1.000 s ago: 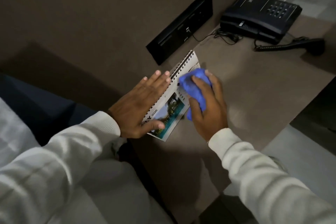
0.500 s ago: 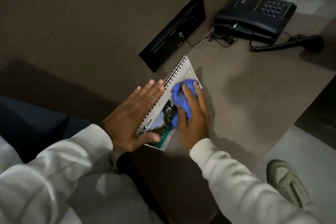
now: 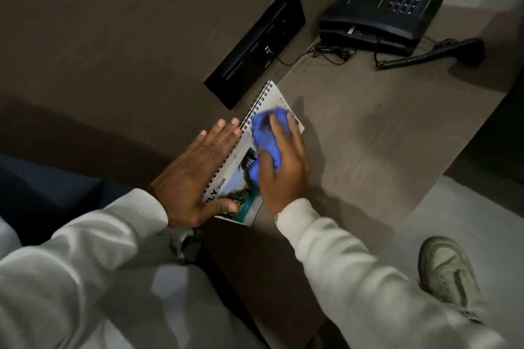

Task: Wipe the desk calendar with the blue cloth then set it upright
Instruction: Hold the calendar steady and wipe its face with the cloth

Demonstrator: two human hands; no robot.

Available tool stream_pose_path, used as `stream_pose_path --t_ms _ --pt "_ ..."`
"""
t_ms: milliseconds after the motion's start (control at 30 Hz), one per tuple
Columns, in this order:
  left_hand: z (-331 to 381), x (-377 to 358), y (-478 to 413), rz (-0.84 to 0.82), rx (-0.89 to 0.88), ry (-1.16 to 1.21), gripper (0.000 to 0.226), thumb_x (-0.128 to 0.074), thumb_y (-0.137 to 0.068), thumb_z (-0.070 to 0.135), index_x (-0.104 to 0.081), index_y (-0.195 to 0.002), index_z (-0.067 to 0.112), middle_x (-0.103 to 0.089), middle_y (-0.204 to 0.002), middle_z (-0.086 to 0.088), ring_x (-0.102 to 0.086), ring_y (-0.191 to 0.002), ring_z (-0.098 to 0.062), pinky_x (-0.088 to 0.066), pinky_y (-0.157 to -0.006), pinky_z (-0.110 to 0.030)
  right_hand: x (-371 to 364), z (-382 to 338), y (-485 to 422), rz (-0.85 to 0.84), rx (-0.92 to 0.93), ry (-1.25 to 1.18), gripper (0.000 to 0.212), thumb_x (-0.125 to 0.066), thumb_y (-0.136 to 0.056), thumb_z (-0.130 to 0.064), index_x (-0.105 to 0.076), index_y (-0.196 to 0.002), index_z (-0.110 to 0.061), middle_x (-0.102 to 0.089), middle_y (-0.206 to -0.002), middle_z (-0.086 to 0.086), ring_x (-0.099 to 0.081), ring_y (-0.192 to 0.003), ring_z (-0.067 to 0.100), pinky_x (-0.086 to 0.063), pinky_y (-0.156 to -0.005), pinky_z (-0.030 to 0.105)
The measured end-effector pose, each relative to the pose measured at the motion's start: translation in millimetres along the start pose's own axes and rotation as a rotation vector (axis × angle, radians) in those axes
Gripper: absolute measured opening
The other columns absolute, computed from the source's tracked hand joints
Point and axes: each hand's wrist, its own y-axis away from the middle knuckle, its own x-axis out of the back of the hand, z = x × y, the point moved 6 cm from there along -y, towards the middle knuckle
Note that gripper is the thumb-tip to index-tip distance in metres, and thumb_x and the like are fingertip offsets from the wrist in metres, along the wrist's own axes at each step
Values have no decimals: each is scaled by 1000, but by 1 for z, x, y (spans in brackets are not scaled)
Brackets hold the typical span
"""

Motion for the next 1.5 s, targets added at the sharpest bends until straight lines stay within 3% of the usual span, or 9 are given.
stream_pose_path --t_ms 233,500,733,867,967,1067,1233,1433,1500 --pt "0 1 0 -29 25 -37 112 -35 -76 81 6 -154 13 7 -166 -4 9 -153 -18 -3 -125 -42 7 37 -15 -5 -192 65 55 -56 -89 -13 -40 -140 -26 -26 -156 7 -30 -140 24 -40 -107 36" --pt "1 1 -1 -36 25 -42 115 -51 -75 71 0 -154 6 2 -165 -11 7 -154 -21 -5 -125 -45 4 11 15 -77 -52 -28 56 -58 -85 -3 -46 -136 -24 -30 -154 5 -30 -138 13 -25 -102 4" --pt "0 1 -1 -41 14 -71 116 -51 -74 72 2 -154 6 4 -165 -11 8 -153 -22 -3 -125 -43 0 35 24 -78 -267 91 57 -57 -89 -13 -38 -140 -30 -24 -157 4 -29 -140 22 -33 -104 23" --pt "0 0 -1 -33 8 -54 116 -43 -74 78 2 -154 6 4 -165 -12 8 -154 -23 -3 -125 -45 -8 37 57 -128 -323 -143 55 -60 -86 -5 -47 -134 -29 -37 -151 2 -39 -135 23 -48 -100 39" --pt "0 1 -1 -30 7 -41 117 -42 -73 80 3 -154 8 3 -165 -13 7 -154 -24 -3 -125 -46 -2 20 47 -94 -250 -266 55 -59 -87 -4 -46 -134 -30 -38 -150 0 -39 -136 16 -45 -99 19" --pt "0 1 -2 -36 8 -54 118 -42 -73 82 7 -153 10 7 -164 -10 9 -153 -22 0 -125 -41 1 4 12 -18 -180 -203 57 -57 -89 -9 -40 -138 -31 -28 -155 0 -28 -140 13 -34 -104 19" --pt "-2 2 -2 -39 8 -59 120 -45 -72 80 10 -152 10 9 -163 -9 12 -153 -19 2 -125 -37 -10 11 32 -177 -47 7 58 -55 -89 -4 -40 -139 -28 -15 -159 1 -15 -137 8 -21 -87 -11" --pt "-1 1 -2 -36 3 -68 121 -47 -72 79 8 -153 8 5 -164 -13 7 -154 -24 -5 -125 -45 8 24 34 -23 -156 45 58 -57 -87 1 -44 -137 -25 -23 -156 7 -31 -139 26 -36 -103 15" --pt "-1 0 -2 -35 2 -65 121 -44 -72 82 10 -152 9 6 -164 -11 7 -153 -23 -4 -125 -43 9 7 20 32 -117 24 58 -56 -88 -2 -43 -138 -27 -19 -158 4 -26 -140 19 -30 -99 2"
